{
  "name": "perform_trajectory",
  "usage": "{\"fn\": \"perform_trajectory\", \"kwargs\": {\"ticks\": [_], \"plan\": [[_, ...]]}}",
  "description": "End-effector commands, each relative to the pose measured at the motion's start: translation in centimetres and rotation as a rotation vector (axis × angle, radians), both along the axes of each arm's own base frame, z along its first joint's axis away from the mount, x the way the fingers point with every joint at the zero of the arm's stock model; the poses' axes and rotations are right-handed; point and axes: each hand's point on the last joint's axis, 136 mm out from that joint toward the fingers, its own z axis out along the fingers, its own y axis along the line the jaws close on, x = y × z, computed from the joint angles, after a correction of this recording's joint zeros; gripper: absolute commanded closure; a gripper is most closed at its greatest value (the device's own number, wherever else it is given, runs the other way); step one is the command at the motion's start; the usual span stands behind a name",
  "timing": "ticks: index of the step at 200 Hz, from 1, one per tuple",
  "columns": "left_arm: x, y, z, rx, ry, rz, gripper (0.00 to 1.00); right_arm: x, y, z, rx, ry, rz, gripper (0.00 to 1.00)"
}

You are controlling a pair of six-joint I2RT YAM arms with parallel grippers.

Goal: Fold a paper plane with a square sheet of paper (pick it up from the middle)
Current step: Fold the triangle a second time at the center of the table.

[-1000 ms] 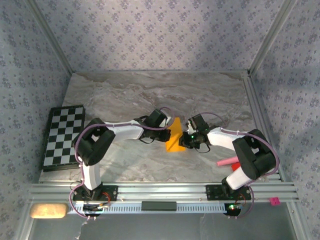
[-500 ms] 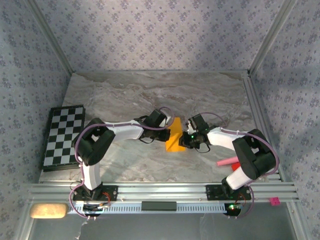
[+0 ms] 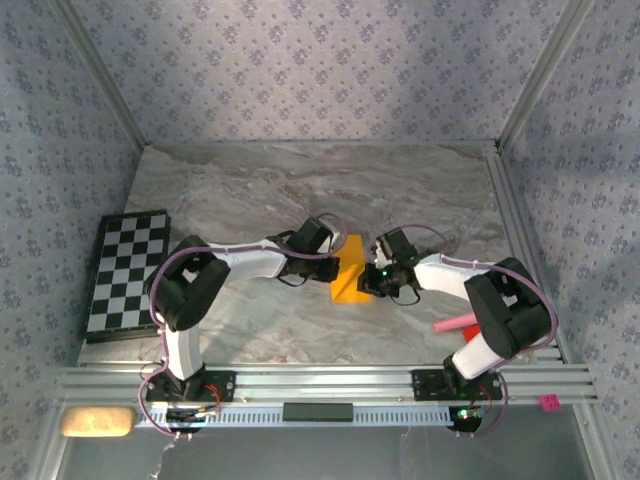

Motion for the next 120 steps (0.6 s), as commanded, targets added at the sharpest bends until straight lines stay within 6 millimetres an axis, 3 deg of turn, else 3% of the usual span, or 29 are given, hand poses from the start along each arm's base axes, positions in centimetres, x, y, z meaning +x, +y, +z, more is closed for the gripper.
{"fn": "perform_trajectory", "kwargs": {"ticks": [1, 120], "plan": [[0.36, 0.33, -0.20, 0.013, 0.009, 0.017, 0.96, -1.62, -1.59, -1.98, -0.091, 0.077, 0.002, 0.88], [-0.16, 0.66, -0.67, 0.016, 0.042, 0.030, 0.95, -1.63, -1.59, -1.86, -0.089, 0.073, 0.002, 0.88]]}}
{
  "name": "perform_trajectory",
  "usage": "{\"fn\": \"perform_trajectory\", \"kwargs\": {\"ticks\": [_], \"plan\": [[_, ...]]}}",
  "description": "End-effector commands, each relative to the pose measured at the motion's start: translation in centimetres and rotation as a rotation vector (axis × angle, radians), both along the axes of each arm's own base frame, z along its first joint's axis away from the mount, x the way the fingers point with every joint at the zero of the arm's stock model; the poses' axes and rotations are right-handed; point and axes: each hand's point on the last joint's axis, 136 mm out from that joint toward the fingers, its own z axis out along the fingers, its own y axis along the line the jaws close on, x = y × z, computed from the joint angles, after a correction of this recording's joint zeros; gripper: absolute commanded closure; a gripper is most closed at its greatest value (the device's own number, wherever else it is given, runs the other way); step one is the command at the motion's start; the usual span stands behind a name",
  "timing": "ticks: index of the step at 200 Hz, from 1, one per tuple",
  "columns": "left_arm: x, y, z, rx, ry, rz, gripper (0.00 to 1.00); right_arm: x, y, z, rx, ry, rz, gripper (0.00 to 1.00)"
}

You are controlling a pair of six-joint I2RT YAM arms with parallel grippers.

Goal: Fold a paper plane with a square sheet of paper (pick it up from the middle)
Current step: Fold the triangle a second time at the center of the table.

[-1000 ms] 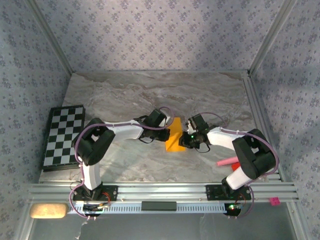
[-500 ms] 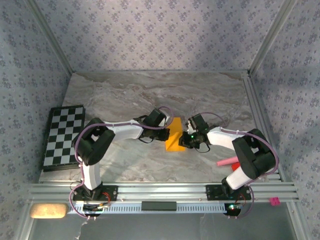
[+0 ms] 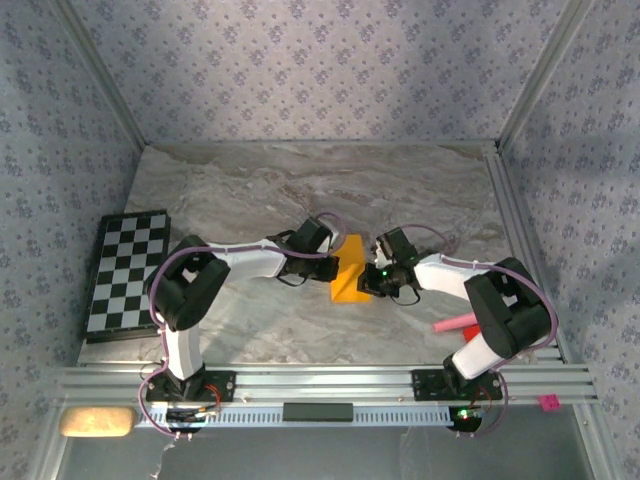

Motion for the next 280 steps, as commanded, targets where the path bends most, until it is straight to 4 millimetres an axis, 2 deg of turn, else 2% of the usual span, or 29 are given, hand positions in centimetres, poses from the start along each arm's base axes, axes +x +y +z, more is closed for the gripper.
{"fn": "perform_trajectory", "kwargs": {"ticks": [1, 62, 161, 223, 280], "plan": [[-0.3, 0.6, -0.7, 0.017, 0.036, 0.017, 0.95, -1.6, -1.6, -1.9, -0.089, 0.074, 0.002, 0.88], [-0.1, 1.1, -0.8, 0.027, 0.019, 0.038, 0.95, -1.6, -1.5, -1.8, -0.085, 0.073, 0.003, 0.88], [0.1, 0.6, -1.0, 0.021, 0.013, 0.015, 0.94, -1.6, -1.5, -2.0, -0.088, 0.077, 0.003, 0.88], [-0.3, 0.7, -2.0, 0.037, 0.032, 0.006, 0.94, -1.4, -1.5, -1.8, -0.082, 0.072, 0.002, 0.88], [-0.3, 0.5, -1.8, 0.029, 0.035, -0.005, 0.94, -1.3, -1.3, -1.6, -0.075, 0.066, 0.004, 0.87]]}}
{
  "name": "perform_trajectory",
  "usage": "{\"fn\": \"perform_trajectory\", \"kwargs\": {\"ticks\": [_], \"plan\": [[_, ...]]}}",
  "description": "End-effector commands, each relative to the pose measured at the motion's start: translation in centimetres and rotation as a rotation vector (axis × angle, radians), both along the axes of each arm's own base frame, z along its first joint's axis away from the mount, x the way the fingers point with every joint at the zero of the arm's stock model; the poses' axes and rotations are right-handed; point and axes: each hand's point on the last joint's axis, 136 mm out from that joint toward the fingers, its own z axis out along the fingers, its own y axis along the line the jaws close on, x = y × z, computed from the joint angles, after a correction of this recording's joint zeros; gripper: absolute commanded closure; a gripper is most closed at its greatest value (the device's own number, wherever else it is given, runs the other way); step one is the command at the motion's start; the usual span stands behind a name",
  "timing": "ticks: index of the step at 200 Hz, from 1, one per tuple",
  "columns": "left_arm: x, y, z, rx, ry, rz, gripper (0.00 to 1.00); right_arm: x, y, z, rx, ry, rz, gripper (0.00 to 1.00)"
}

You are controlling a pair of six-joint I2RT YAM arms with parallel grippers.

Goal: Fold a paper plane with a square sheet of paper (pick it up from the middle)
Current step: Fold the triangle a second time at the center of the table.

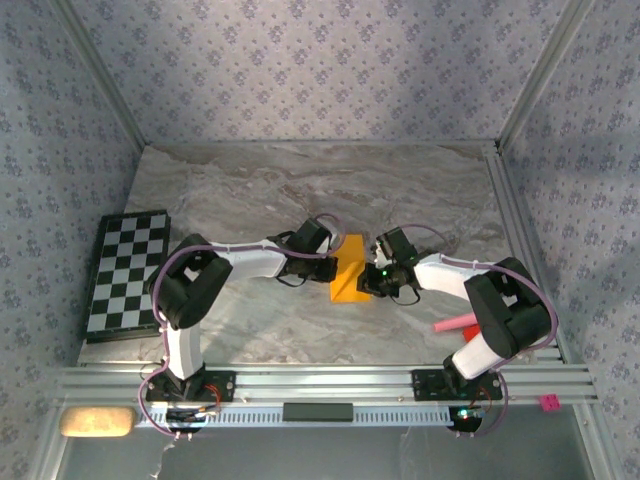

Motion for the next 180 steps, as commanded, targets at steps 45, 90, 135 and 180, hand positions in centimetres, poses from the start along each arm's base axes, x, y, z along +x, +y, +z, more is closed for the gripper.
{"fn": "perform_trajectory", "kwargs": {"ticks": [45, 90, 135, 180], "plan": [[-0.3, 0.2, -1.1, 0.022, 0.028, -0.019, 0.94, 0.3, -0.7, 0.9, 0.021, -0.026, -0.033, 0.87], [-0.3, 0.2, -1.1, 0.022, 0.030, -0.018, 0.94, 2.9, 1.4, 5.0, 0.271, -0.113, -0.109, 0.96], [-0.3, 0.2, -1.2, 0.023, 0.030, -0.022, 0.94, 3.9, 3.9, 5.6, 0.317, -0.104, -0.085, 0.98], [-0.4, 0.1, -1.4, 0.022, 0.036, -0.025, 0.94, 4.6, 5.1, 4.8, 0.326, -0.082, -0.081, 0.98]]}}
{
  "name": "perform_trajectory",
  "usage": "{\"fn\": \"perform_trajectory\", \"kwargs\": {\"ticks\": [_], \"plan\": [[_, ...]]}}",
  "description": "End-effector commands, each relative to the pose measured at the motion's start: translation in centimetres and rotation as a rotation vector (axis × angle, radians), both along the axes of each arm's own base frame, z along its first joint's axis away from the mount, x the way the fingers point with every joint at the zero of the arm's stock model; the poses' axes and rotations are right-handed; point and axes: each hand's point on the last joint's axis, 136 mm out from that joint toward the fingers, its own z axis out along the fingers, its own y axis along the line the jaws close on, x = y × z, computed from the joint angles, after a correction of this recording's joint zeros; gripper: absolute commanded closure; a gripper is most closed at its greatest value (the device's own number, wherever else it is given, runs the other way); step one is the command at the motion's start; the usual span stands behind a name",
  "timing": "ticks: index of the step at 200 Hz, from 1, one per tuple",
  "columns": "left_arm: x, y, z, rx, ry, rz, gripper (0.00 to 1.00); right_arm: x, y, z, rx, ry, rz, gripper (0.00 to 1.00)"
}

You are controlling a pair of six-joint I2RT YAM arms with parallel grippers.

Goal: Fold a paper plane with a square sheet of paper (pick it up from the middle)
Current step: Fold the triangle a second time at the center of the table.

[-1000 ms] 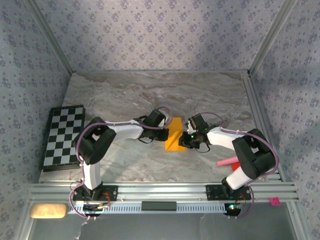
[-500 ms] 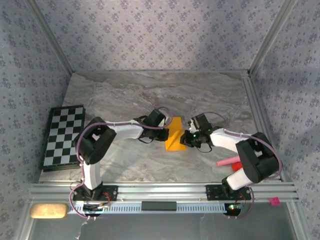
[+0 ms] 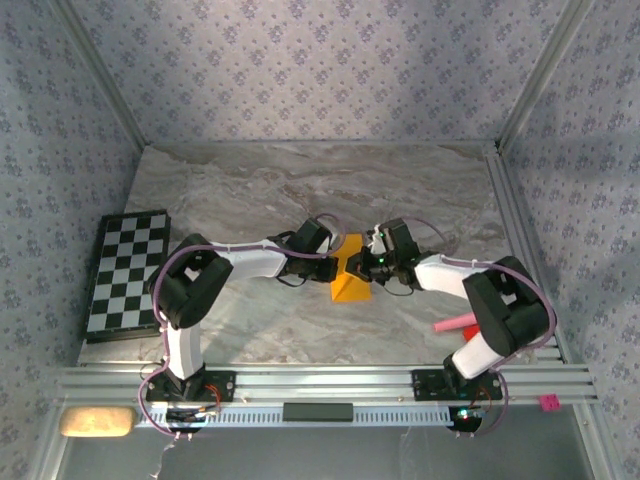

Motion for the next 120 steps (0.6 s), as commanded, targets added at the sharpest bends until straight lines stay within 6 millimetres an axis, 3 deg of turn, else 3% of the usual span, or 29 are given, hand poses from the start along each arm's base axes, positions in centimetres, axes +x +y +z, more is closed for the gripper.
{"fn": "perform_trajectory", "kwargs": {"ticks": [1, 120], "plan": [[-0.3, 0.2, -1.3, 0.028, 0.033, -0.018, 0.94, 0.8, 1.1, 0.6, 0.034, -0.001, 0.002, 0.98], [-0.5, 0.3, -1.7, 0.042, 0.038, -0.032, 0.94, -1.2, -1.8, -5.2, -0.041, 0.114, -0.060, 0.98]]}}
